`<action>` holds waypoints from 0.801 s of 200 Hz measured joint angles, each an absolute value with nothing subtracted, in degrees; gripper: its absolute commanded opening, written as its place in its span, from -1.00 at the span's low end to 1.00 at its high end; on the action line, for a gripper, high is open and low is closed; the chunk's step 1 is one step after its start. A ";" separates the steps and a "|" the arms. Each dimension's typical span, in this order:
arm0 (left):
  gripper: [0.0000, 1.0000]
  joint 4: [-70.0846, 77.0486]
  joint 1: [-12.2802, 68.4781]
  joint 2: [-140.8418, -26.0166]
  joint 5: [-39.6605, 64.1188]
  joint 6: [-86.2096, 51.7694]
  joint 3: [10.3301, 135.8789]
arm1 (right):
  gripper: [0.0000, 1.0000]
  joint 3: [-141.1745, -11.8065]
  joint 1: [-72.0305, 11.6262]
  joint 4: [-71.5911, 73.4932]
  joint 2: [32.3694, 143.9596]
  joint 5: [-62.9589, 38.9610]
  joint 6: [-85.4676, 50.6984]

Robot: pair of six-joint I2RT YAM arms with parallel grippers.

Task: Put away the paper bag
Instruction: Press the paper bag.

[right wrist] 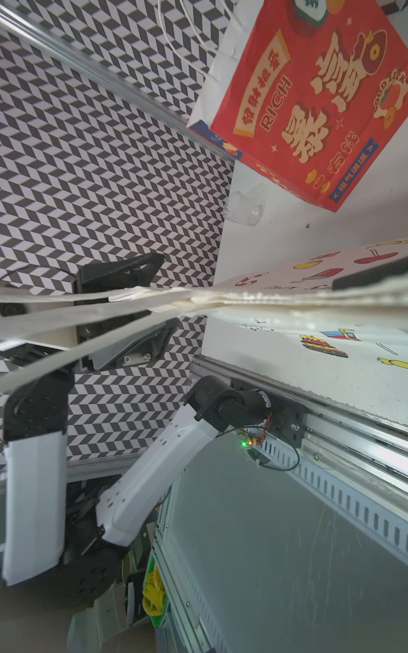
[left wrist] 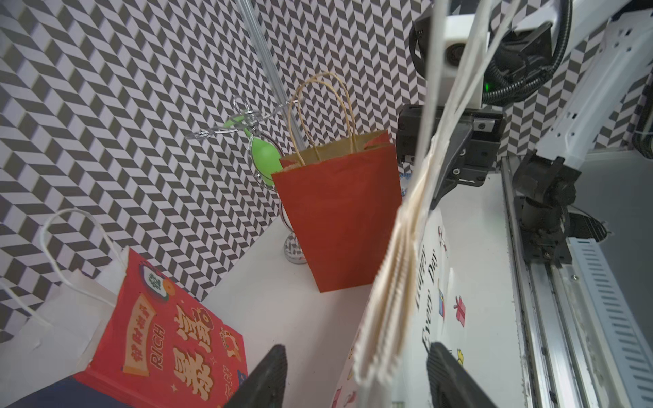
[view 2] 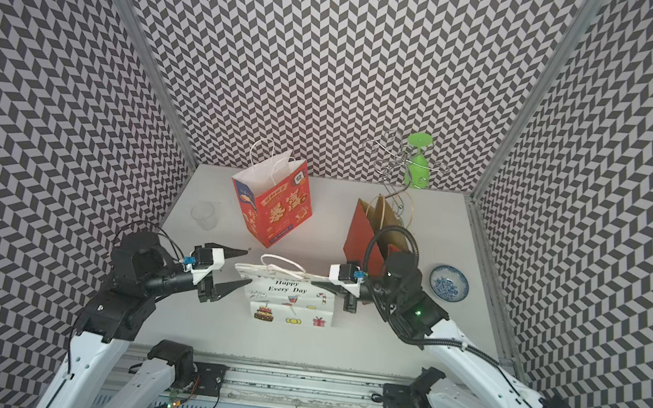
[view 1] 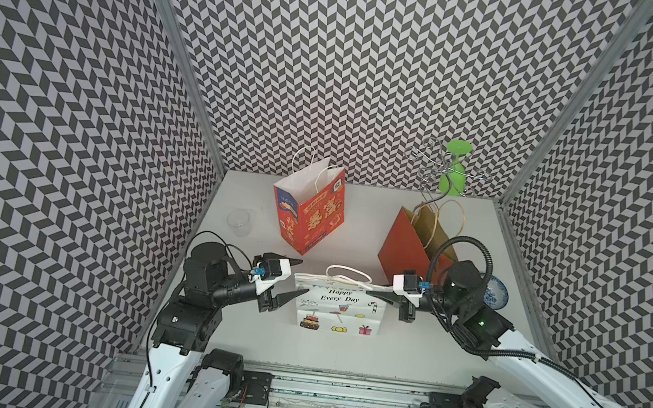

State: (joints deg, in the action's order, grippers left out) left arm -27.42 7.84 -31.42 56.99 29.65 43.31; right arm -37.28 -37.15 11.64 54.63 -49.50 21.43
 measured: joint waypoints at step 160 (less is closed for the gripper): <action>0.12 -9.72 5.30 -31.83 75.85 15.68 34.17 | -1.00 -43.55 -35.64 11.11 56.25 -58.63 15.88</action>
State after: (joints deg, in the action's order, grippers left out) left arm -9.72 5.30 -31.83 75.85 15.68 34.17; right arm -43.55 -35.64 11.11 56.25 -58.63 15.88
